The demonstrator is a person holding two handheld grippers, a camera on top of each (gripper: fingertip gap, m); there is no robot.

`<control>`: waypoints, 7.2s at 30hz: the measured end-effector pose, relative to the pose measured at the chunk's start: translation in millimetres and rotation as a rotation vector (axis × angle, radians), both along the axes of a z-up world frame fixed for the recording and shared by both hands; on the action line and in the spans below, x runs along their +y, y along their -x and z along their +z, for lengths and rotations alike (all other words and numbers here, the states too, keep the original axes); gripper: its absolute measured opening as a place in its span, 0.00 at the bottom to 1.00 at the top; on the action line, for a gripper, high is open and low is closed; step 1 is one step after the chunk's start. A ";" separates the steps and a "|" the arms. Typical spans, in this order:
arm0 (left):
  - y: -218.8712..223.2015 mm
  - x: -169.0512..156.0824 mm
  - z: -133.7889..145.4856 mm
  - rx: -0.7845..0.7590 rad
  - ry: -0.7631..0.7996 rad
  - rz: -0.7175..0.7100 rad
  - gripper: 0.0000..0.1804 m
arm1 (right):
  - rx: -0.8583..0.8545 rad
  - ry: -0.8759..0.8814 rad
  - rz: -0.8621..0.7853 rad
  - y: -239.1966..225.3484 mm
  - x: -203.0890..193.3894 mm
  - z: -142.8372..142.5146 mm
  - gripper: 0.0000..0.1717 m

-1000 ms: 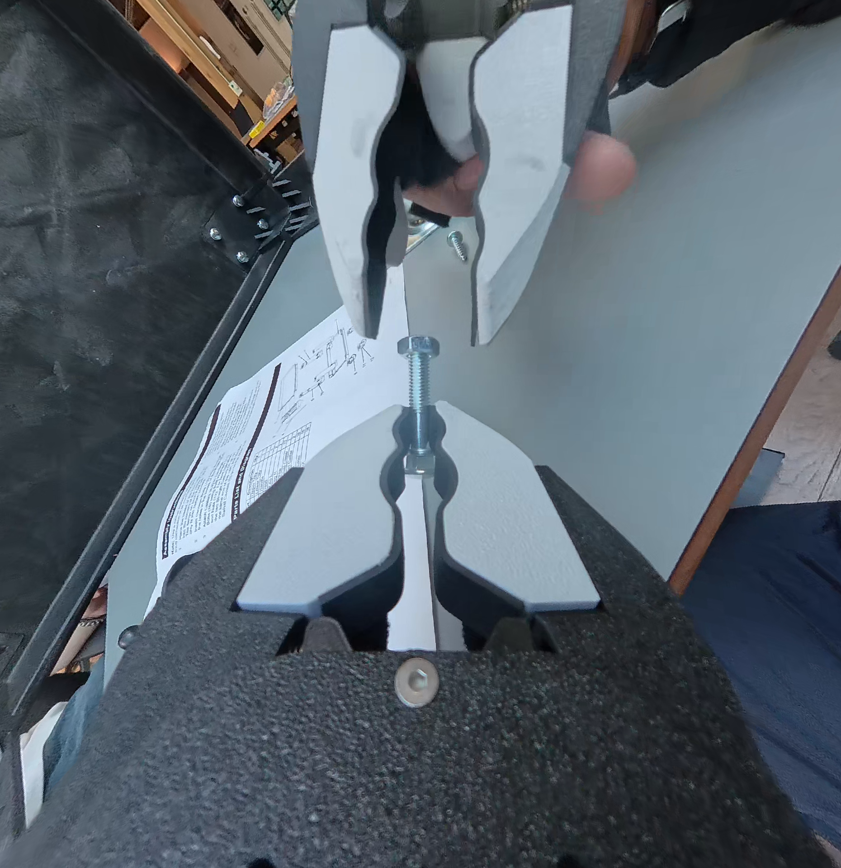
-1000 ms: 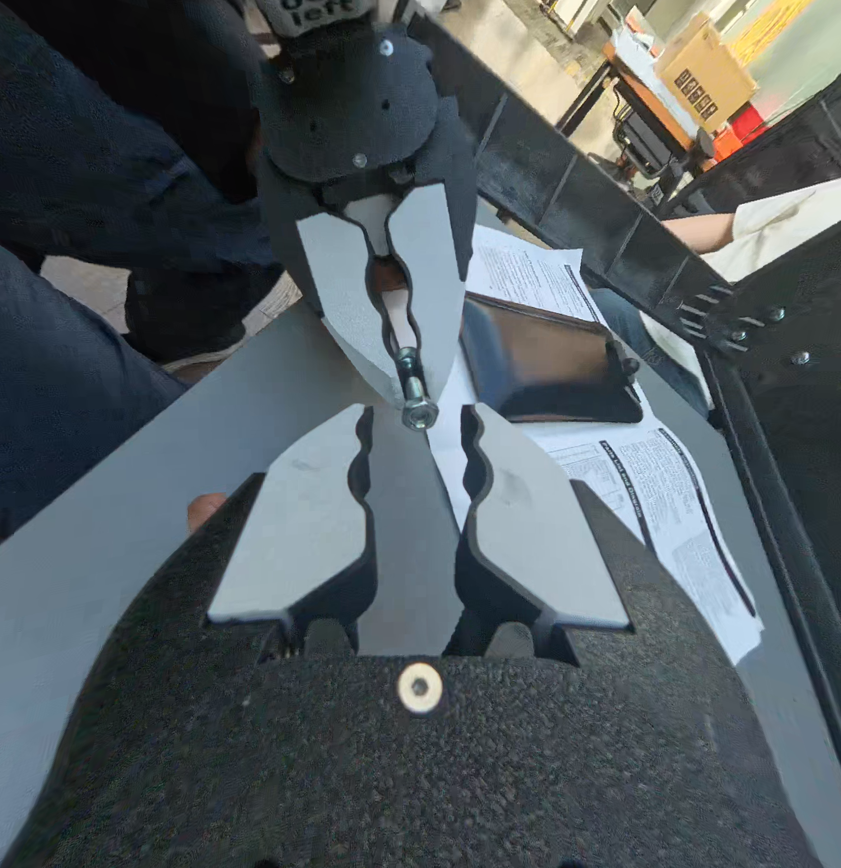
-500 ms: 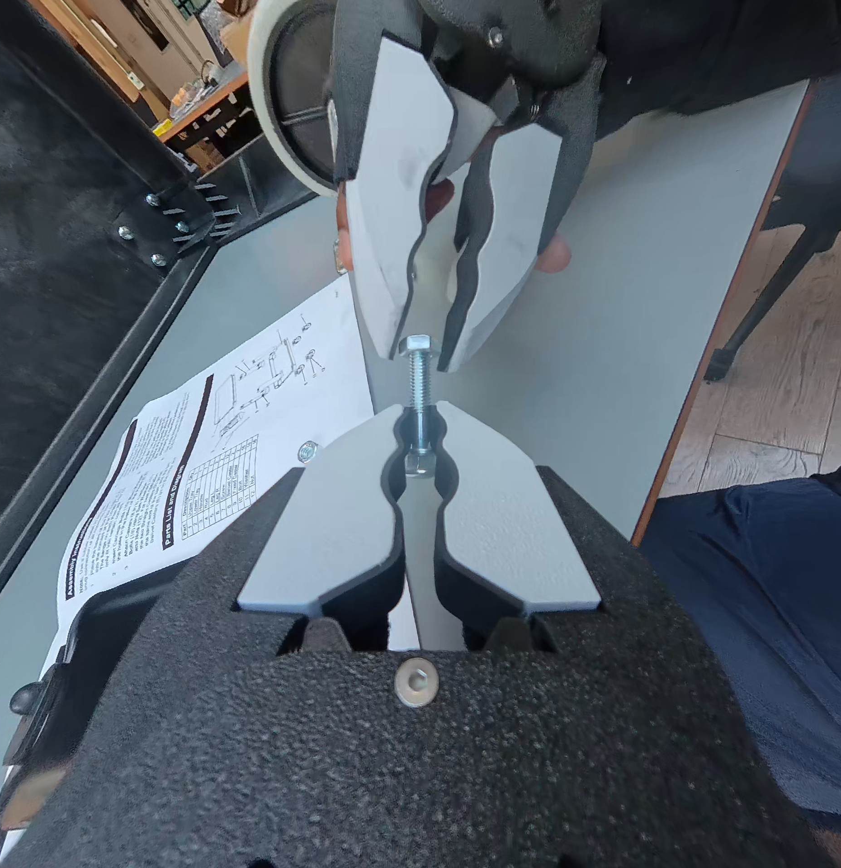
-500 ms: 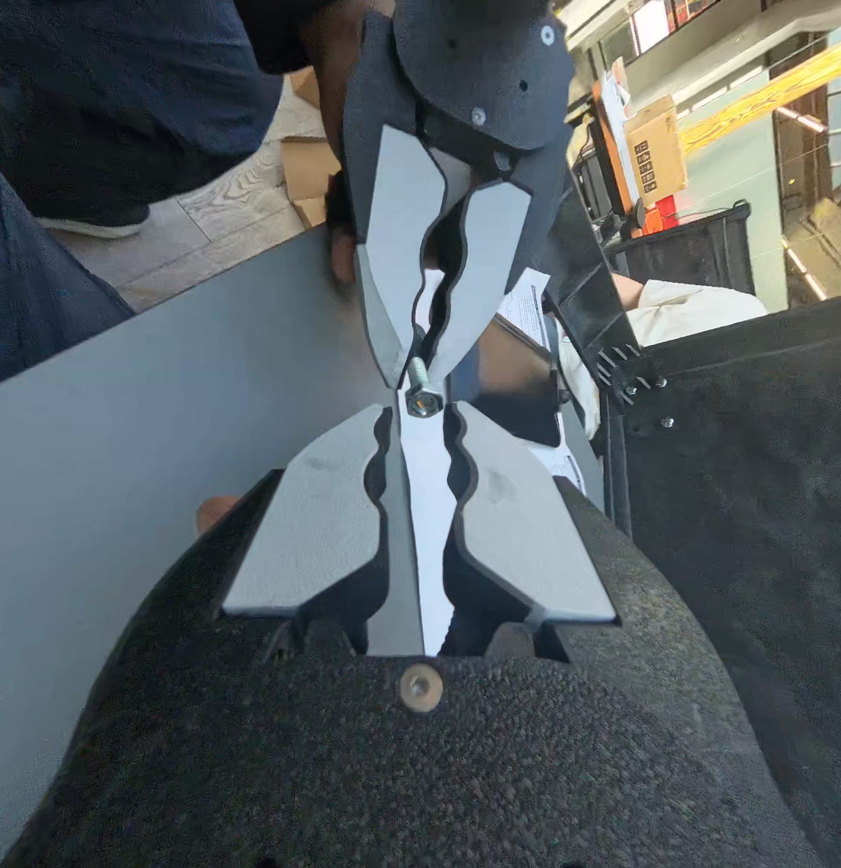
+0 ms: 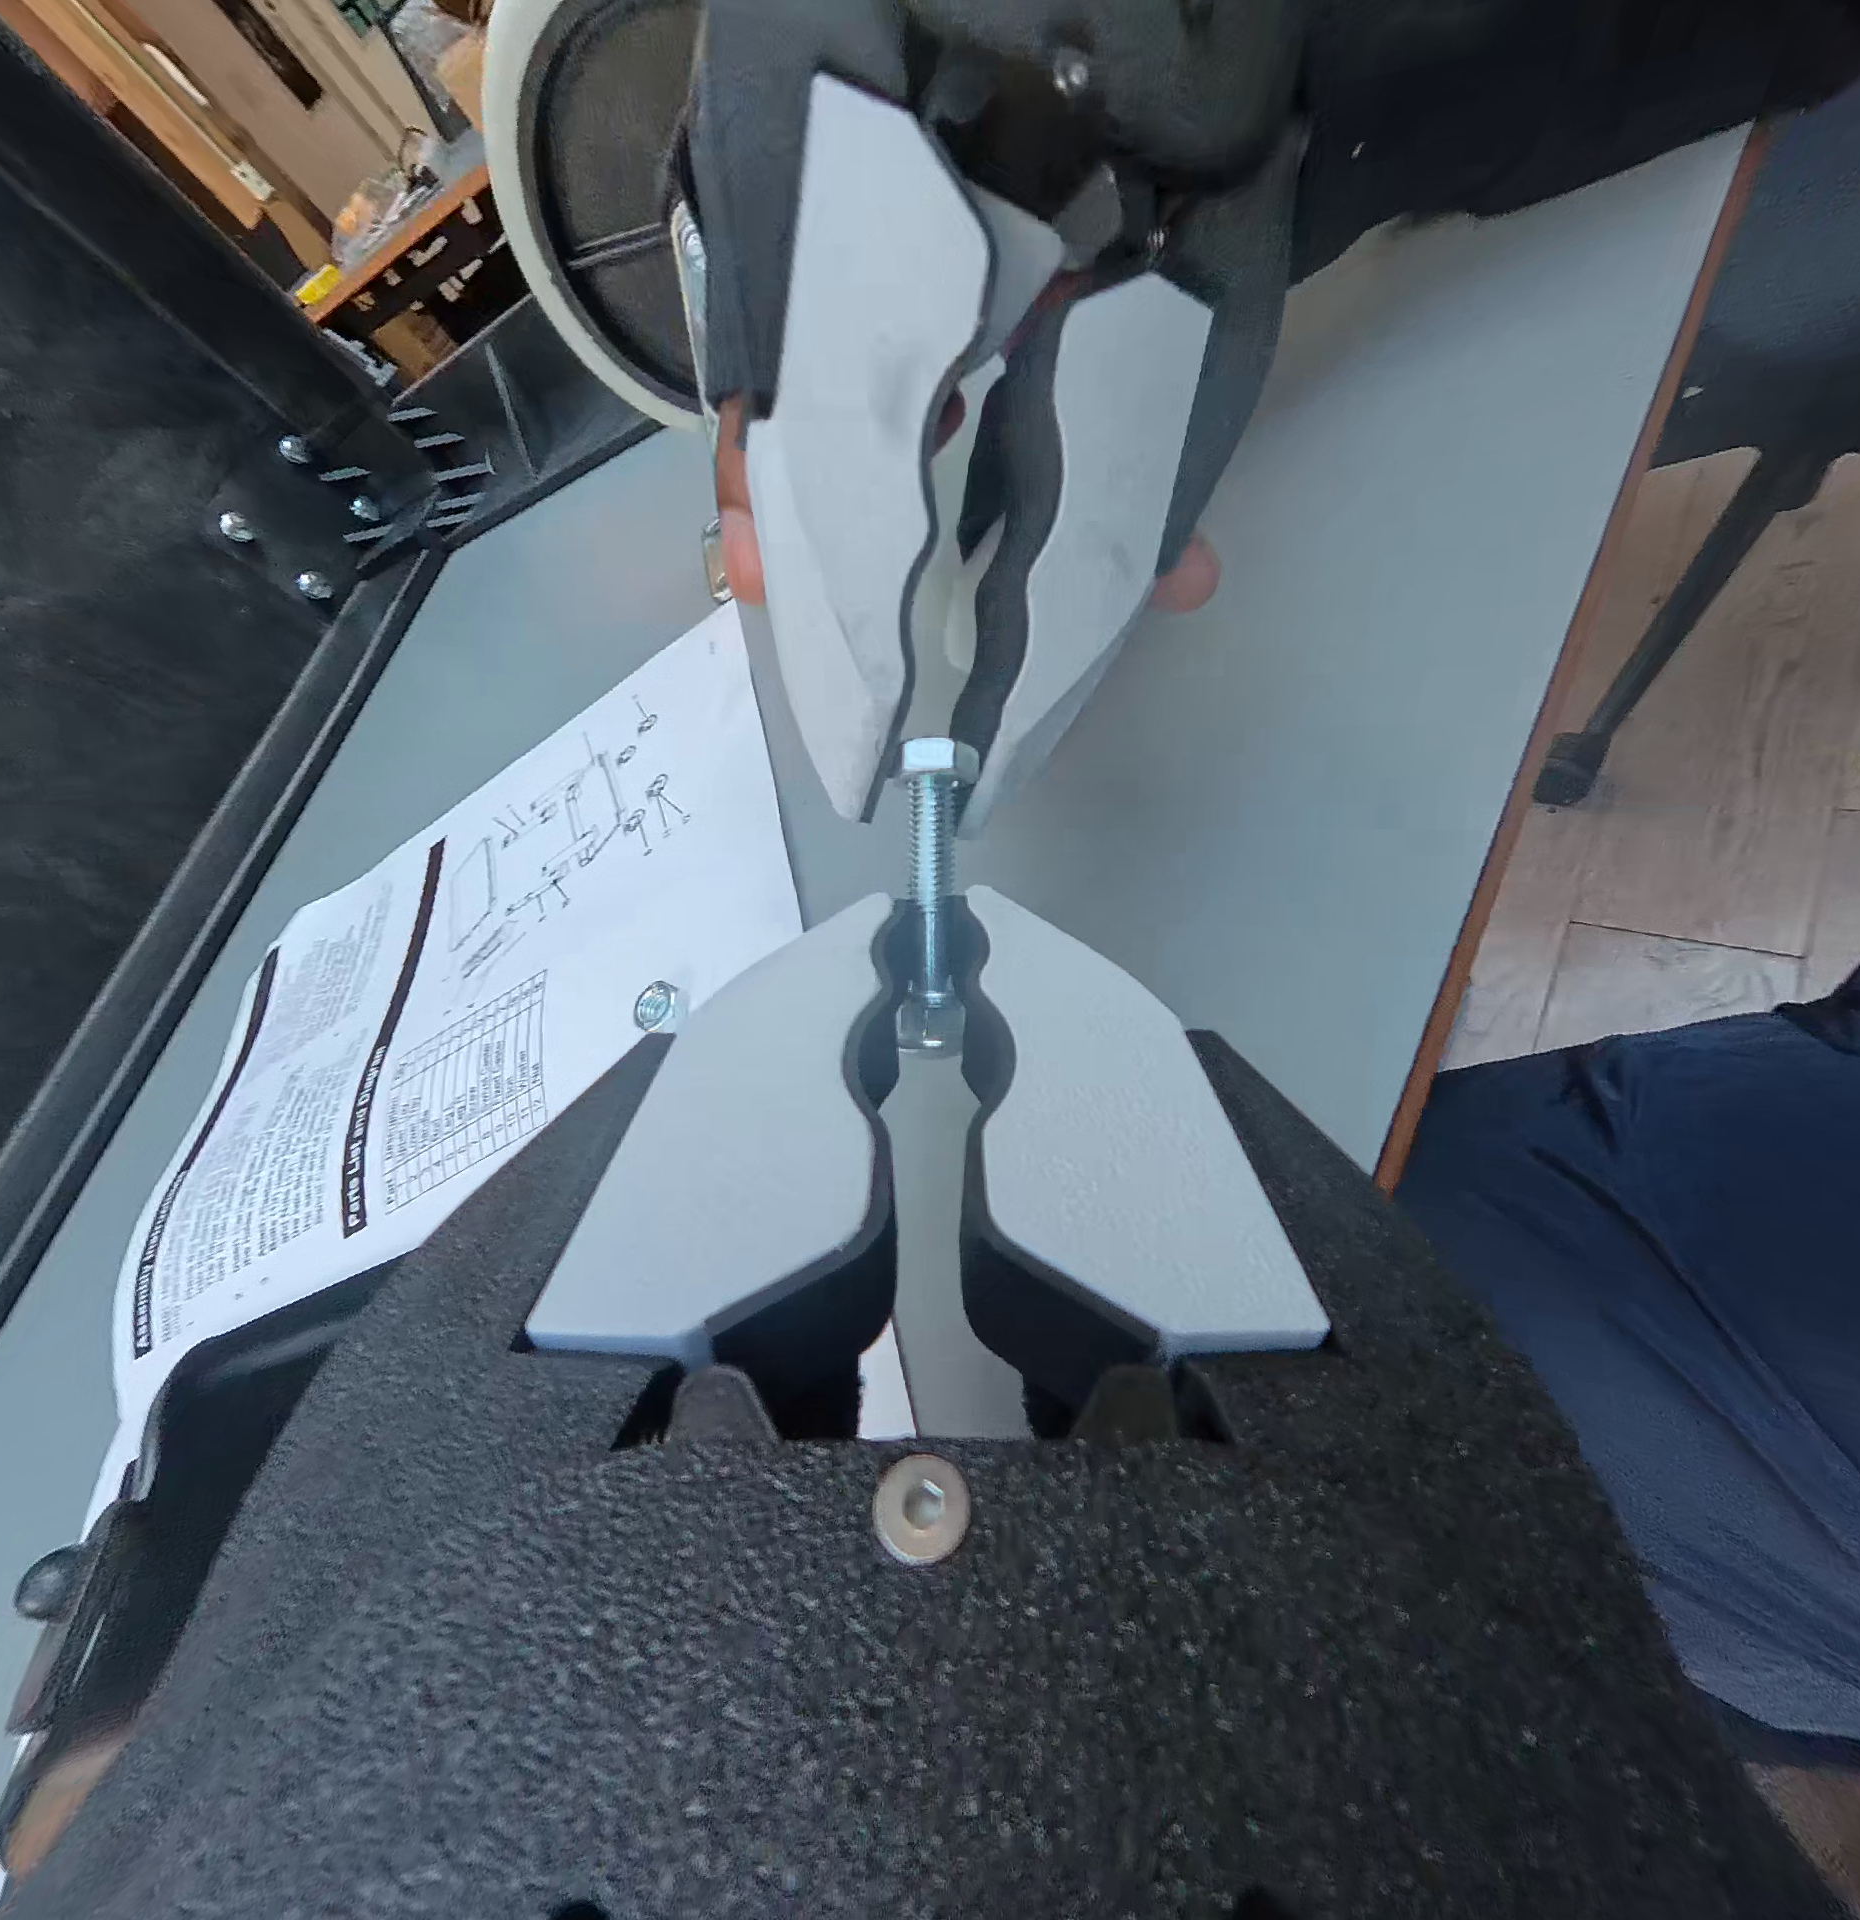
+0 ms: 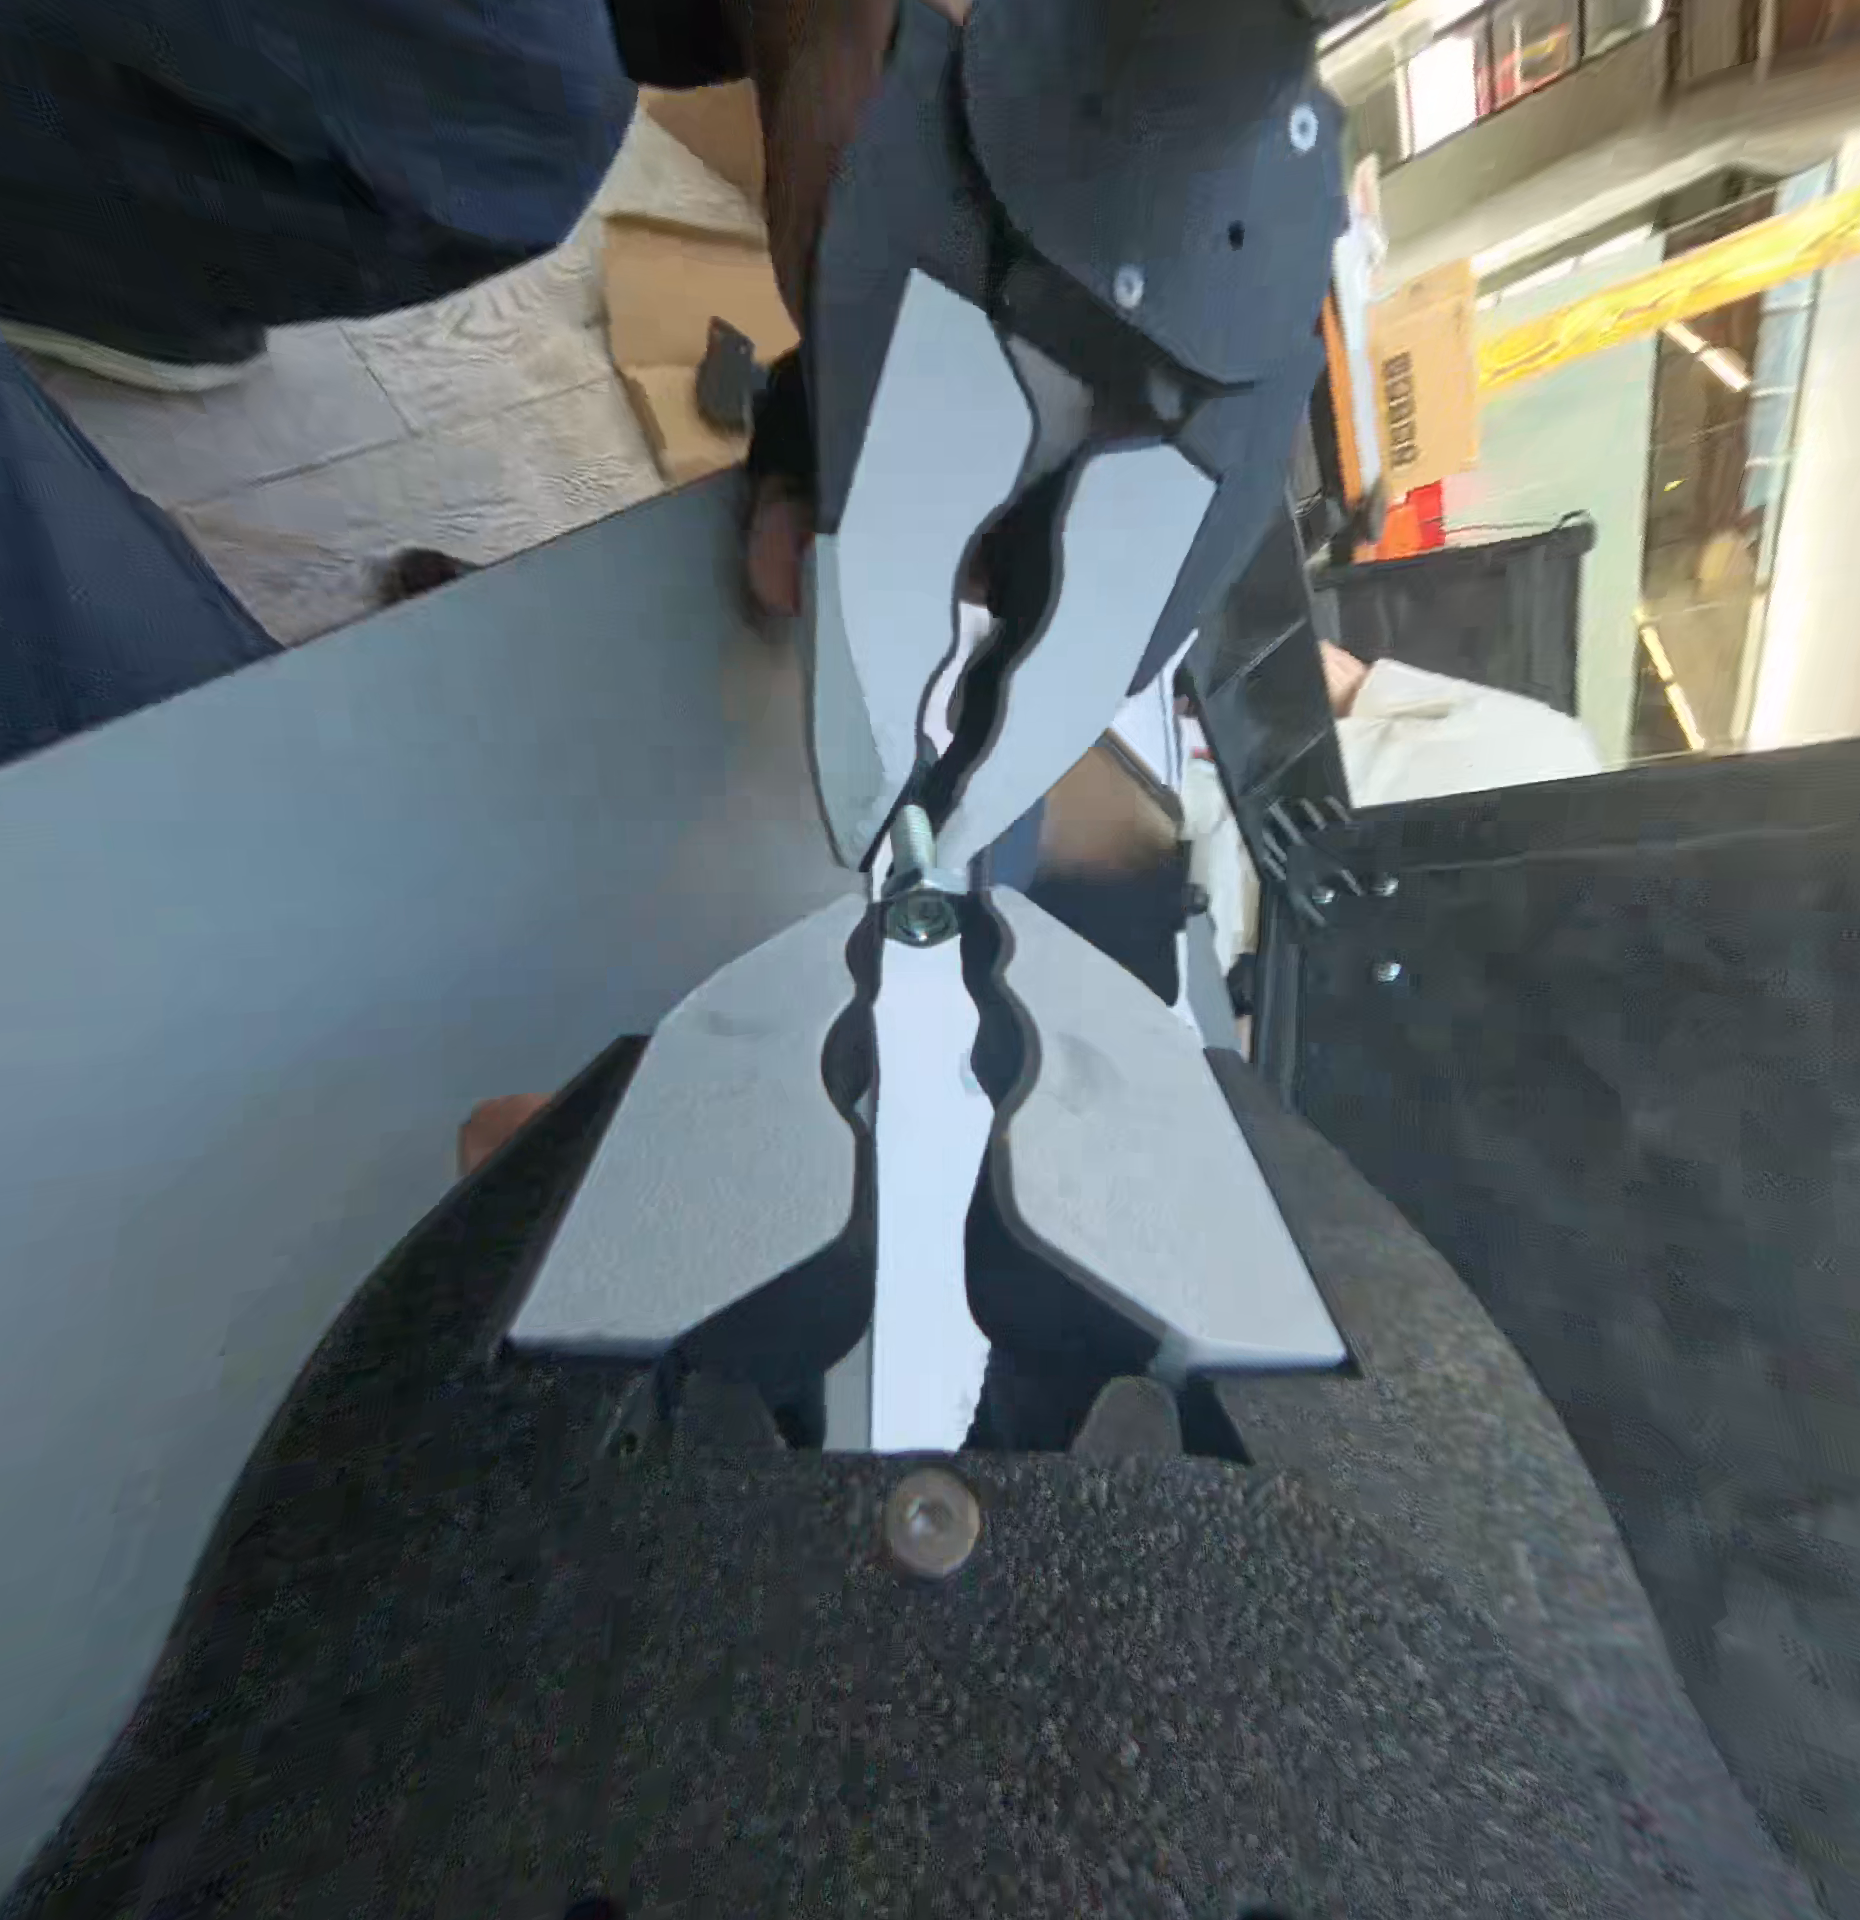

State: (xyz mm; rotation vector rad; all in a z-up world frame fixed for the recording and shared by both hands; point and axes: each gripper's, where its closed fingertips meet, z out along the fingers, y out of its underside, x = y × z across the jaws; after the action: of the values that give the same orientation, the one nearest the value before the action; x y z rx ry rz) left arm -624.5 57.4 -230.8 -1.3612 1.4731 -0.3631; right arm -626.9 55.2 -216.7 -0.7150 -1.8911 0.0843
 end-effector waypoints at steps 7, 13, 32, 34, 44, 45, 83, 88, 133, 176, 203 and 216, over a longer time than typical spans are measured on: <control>2.5 6.7 5.6 -0.031 -0.068 0.065 0.04 | 0.090 0.512 -0.078 -0.7 3.7 13.4 0.23; 1.6 7.9 0.8 0.015 -0.128 0.085 0.04 | -0.024 0.597 -0.119 -0.1 1.2 -8.4 0.08; 2.2 9.6 1.3 0.020 -0.168 0.108 0.04 | 0.016 0.668 -0.106 2.0 0.9 -4.0 0.09; 1.3 7.1 1.1 0.014 -0.144 0.084 0.04 | 0.006 0.465 -0.072 0.8 1.2 -3.6 0.09; 3.0 8.9 5.2 -0.012 -0.159 0.105 0.03 | 0.073 0.544 -0.089 -2.3 7.4 8.0 0.20; 3.2 9.5 5.7 -0.013 -0.168 0.112 0.03 | 0.082 0.623 -0.097 -1.4 7.4 8.2 0.20; 4.5 9.3 10.2 -0.050 -0.139 0.108 0.03 | 0.118 0.552 -0.077 0.7 3.1 18.0 0.28; 4.8 11.8 9.4 -0.027 -0.225 0.148 0.03 | 0.107 0.813 -0.137 6.1 2.9 11.8 0.12; 6.1 18.9 7.9 -0.033 -0.109 0.162 0.04 | 0.003 0.689 -0.561 -31.4 77.7 -34.1 0.18; 404.1 -71.6 206.7 -1.618 0.651 0.242 0.03 | 0.435 0.069 -0.138 404.4 -86.1 162.0 0.17; 553.2 -41.3 233.0 -1.499 0.603 0.415 0.03 | 0.413 -0.072 -0.181 557.6 -55.4 200.8 0.08; 781.4 -183.5 356.8 -1.708 -0.126 0.684 0.03 | 0.299 0.151 -0.075 492.8 -14.8 185.8 0.09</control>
State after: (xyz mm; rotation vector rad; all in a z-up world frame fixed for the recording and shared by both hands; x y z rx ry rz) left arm -1406.0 -126.1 126.0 -0.8117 -0.3684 -0.6810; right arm -1119.7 40.4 -30.9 -0.8259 -1.5823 0.2737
